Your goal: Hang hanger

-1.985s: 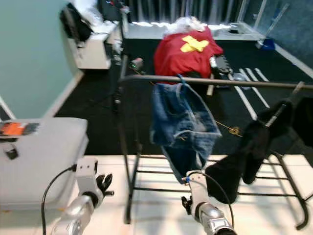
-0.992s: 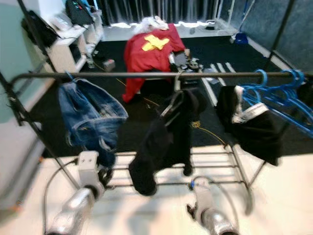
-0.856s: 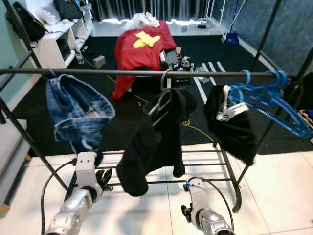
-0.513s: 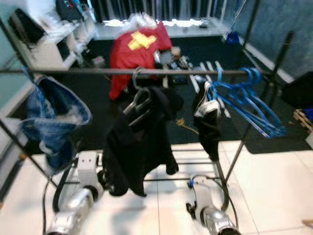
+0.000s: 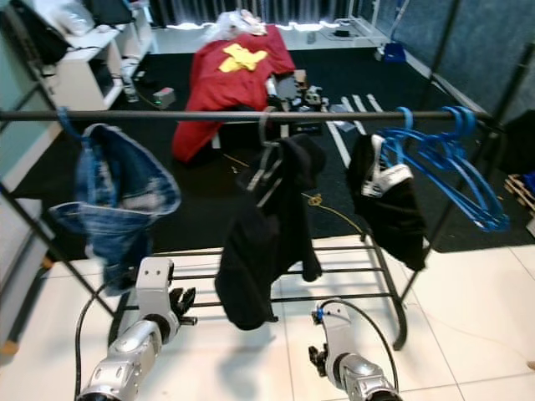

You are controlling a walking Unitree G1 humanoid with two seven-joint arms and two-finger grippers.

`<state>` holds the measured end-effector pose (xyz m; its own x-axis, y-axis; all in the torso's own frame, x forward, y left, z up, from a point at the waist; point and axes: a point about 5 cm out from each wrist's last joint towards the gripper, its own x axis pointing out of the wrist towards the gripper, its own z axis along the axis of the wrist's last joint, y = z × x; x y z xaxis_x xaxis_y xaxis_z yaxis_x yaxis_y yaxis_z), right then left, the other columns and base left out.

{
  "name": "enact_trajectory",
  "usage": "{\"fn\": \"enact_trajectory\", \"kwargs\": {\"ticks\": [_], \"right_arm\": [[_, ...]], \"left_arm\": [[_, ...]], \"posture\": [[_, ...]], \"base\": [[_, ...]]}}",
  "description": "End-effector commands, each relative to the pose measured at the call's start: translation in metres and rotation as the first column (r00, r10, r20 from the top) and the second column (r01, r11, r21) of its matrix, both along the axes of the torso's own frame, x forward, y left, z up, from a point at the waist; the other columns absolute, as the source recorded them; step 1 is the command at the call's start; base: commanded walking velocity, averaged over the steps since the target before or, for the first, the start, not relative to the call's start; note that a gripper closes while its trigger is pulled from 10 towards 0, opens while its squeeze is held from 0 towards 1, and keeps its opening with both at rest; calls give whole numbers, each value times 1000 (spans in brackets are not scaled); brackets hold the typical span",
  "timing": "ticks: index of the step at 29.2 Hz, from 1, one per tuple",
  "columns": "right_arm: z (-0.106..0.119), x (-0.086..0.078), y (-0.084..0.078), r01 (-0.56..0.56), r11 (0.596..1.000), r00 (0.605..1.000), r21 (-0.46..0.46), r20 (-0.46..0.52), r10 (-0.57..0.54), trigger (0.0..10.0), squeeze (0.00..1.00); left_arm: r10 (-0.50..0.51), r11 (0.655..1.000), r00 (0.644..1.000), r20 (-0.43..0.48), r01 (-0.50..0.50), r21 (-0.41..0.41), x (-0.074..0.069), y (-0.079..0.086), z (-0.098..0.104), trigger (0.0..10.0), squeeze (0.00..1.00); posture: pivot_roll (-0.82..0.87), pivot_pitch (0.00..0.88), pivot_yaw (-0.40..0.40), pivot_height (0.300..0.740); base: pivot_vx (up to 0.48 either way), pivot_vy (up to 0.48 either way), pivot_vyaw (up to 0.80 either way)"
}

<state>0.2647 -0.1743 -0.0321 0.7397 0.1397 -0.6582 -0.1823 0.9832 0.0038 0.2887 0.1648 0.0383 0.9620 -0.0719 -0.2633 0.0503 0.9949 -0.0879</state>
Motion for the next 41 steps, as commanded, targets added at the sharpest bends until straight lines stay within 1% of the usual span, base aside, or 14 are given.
{"fn": "enact_trajectory", "kwargs": {"ticks": [1,3,6,7,9,10,13,14,16,22,25,32,34,41], "right_arm": [[13,11,-9,83,997,989,-1,119,-83,10000,0],[30,23,-17,186,983,947,7,264,-181,10000,0],[39,28,-22,231,973,918,12,329,-222,10000,0],[50,34,-26,268,963,880,19,402,-253,10000,0],[50,34,-26,268,963,880,19,402,-253,10000,0],[65,41,-28,286,958,837,33,478,-267,10000,0],[84,51,-29,277,960,789,49,558,-256,10000,0],[103,60,-27,243,968,747,62,625,-227,10000,0],[119,69,-19,174,981,724,89,663,-188,10000,0],[139,78,-1,52,993,693,102,712,-109,10000,0],[146,80,8,23,990,680,141,724,-119,10000,0],[156,80,8,33,989,648,141,751,-128,10000,0],[161,79,3,55,995,635,83,766,-99,10000,0],[158,74,9,8,993,652,116,752,-93,10000,0]], "left_arm": [[-31,1000,996,85,30,8,3,-5,14,10000,0],[-86,996,985,149,88,-5,4,-13,24,10000,0],[-123,991,977,176,130,-26,3,-17,28,10000,0],[-144,986,969,203,158,-56,3,-22,34,10000,0],[-144,986,969,203,158,-56,3,-22,34,10000,0],[-172,979,958,231,192,-68,5,-28,42,10000,0],[-185,974,945,269,213,-80,10,-33,55,10000,0],[-155,977,938,309,193,-96,20,-35,70,10000,0],[-116,985,934,338,152,-84,30,-33,86,10000,0],[-93,993,921,377,113,-31,40,-28,106,10000,0],[-162,984,904,395,177,-2,35,-30,106,10000,0],[-187,974,897,400,224,-47,31,-39,105,10000,0],[-188,965,890,416,247,-92,33,-45,114,10000,0],[-145,976,902,407,198,-90,31,-36,114,10000,0]], "posture": [[97,29,8,740],[100,27,7,740],[95,25,14,740],[93,19,16,740],[93,19,16,740],[88,16,14,740],[81,16,12,740],[84,22,7,740],[87,26,5,740],[89,30,12,740],[80,25,23,740],[71,28,36,740],[87,41,31,740],[99,60,36,740]], "base": [[0,0,0],[0,0,0],[0,0,0],[0,0,0],[0,0,0],[0,0,0],[0,0,0],[0,0,0],[0,0,0],[0,0,0],[0,0,0],[188,0,0],[367,0,800],[433,0,343]]}}
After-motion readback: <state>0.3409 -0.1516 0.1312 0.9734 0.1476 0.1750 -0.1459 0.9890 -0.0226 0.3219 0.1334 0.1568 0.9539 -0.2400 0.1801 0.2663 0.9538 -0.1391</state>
